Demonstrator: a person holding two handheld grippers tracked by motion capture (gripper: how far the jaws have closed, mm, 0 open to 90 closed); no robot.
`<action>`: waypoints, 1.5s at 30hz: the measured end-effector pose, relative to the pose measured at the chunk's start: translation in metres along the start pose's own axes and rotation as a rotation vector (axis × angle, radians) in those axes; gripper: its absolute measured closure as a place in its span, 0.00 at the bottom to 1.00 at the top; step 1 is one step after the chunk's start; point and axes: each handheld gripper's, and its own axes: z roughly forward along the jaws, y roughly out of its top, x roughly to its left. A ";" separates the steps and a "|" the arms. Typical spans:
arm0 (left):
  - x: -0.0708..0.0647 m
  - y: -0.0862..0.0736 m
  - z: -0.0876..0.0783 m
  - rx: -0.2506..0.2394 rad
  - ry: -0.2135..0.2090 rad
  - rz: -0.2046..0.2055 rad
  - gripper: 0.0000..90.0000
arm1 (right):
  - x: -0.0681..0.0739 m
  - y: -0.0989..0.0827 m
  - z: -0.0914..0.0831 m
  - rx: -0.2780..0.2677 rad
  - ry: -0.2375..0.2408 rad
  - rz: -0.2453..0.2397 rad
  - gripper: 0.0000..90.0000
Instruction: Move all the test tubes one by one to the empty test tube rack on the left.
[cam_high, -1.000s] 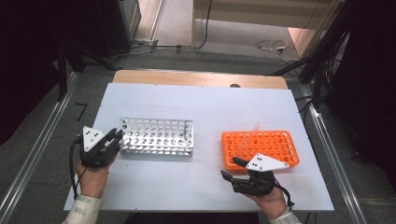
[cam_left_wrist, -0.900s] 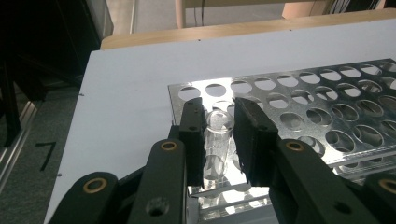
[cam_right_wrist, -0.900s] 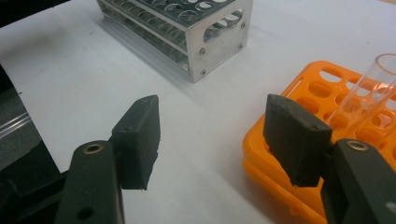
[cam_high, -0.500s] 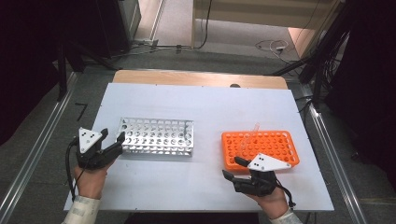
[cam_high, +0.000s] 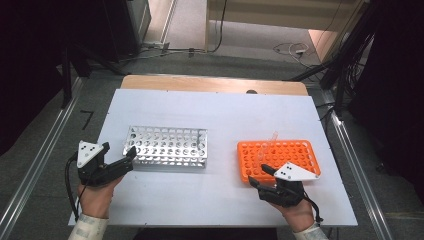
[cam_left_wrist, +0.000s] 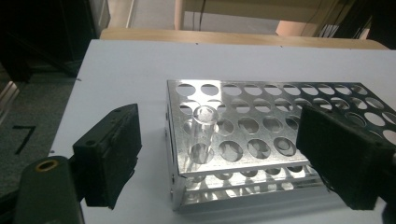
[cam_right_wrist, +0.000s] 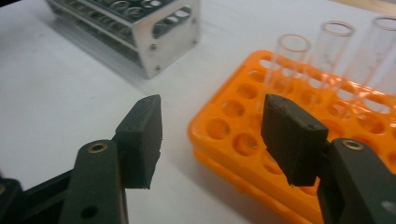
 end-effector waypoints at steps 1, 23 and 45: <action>-0.001 0.000 0.000 0.002 -0.007 0.000 0.12 | -0.002 -0.001 0.001 0.001 -0.017 0.007 0.43; -0.027 -0.002 0.002 0.018 -0.147 0.069 0.06 | -0.020 -0.003 0.031 0.026 -0.099 0.020 0.72; -0.038 -0.005 0.005 0.037 -0.167 0.101 0.06 | -0.018 0.000 0.043 0.034 -0.105 -0.006 0.81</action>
